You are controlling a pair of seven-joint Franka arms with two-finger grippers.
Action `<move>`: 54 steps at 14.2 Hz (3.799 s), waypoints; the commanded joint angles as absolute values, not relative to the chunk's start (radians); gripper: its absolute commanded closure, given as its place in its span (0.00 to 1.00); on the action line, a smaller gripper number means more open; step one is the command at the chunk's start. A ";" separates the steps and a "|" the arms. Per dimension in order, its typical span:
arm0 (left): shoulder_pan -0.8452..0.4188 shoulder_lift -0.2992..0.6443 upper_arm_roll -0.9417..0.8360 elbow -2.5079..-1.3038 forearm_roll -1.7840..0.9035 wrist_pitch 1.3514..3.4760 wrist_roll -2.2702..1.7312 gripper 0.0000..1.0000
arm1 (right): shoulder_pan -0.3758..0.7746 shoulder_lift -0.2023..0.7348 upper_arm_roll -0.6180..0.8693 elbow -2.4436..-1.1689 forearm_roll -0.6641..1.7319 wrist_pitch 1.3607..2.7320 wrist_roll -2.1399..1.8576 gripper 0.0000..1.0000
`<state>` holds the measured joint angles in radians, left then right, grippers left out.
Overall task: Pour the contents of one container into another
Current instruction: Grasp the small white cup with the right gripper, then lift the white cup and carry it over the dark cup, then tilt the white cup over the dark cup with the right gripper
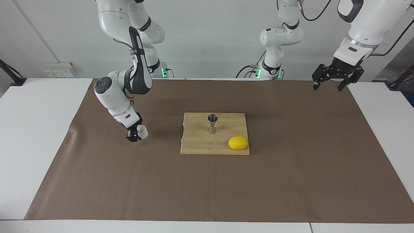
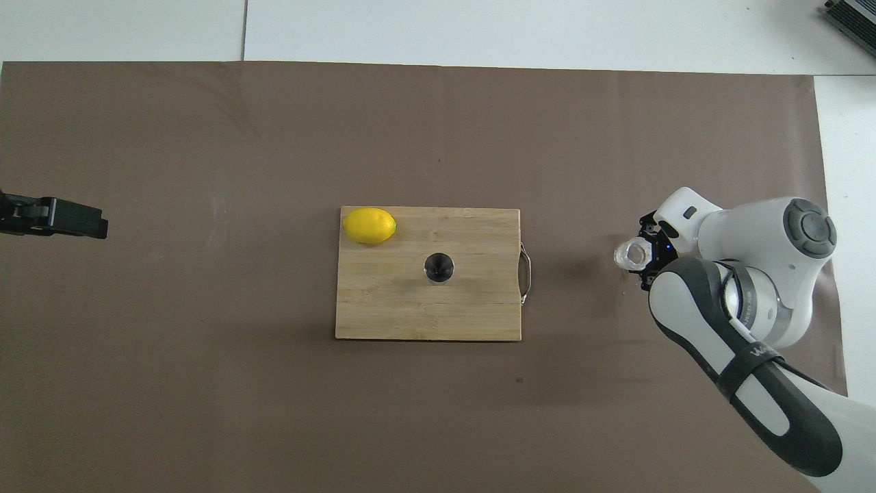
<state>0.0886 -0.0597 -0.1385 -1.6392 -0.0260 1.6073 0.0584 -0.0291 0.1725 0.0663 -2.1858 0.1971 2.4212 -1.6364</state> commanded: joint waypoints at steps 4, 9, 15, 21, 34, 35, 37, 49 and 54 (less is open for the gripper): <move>0.094 -0.052 -0.143 -1.632 -0.021 1.611 0.060 0.00 | -0.021 0.141 0.179 -2.100 0.227 2.425 -1.453 0.82; 0.097 -0.040 -0.141 -1.626 -0.014 1.640 0.066 0.00 | 0.073 0.155 0.196 -1.982 0.181 2.336 -1.260 0.82; 0.089 -0.029 -0.143 -1.631 -0.018 1.634 0.060 0.00 | 0.193 0.212 0.198 -1.766 -0.072 2.120 -1.001 0.82; 0.081 -0.037 -0.143 -1.637 -0.021 1.626 0.066 0.00 | 0.296 0.316 0.198 -1.548 -0.274 1.886 -0.839 0.85; 0.080 -0.041 -0.150 -1.628 -0.020 1.589 0.066 0.00 | 0.480 0.485 0.201 -1.348 -0.533 1.689 -0.824 0.87; 0.087 -0.040 -0.150 -1.628 -0.020 1.588 0.072 0.00 | 0.485 0.498 0.201 -1.348 -0.544 1.684 -0.824 0.87; 0.077 -0.040 -0.140 -1.629 -0.021 1.580 0.072 0.00 | 0.514 0.526 0.199 -1.341 -0.567 1.671 -0.822 0.87; -0.012 -0.063 -0.066 -1.629 -0.015 1.557 0.069 0.00 | 0.606 0.531 0.202 -1.358 -0.687 1.628 -0.810 0.87; -0.021 -0.086 -0.049 -1.621 -0.012 1.505 0.072 0.00 | 0.620 0.525 0.202 -1.422 -0.747 1.623 -0.706 0.87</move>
<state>0.0046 -0.0708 -0.0691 -1.6339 -0.0260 1.5435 0.0619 0.6214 0.5276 0.1975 -1.3966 -0.7021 1.6359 -0.7518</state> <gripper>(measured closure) 0.000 0.485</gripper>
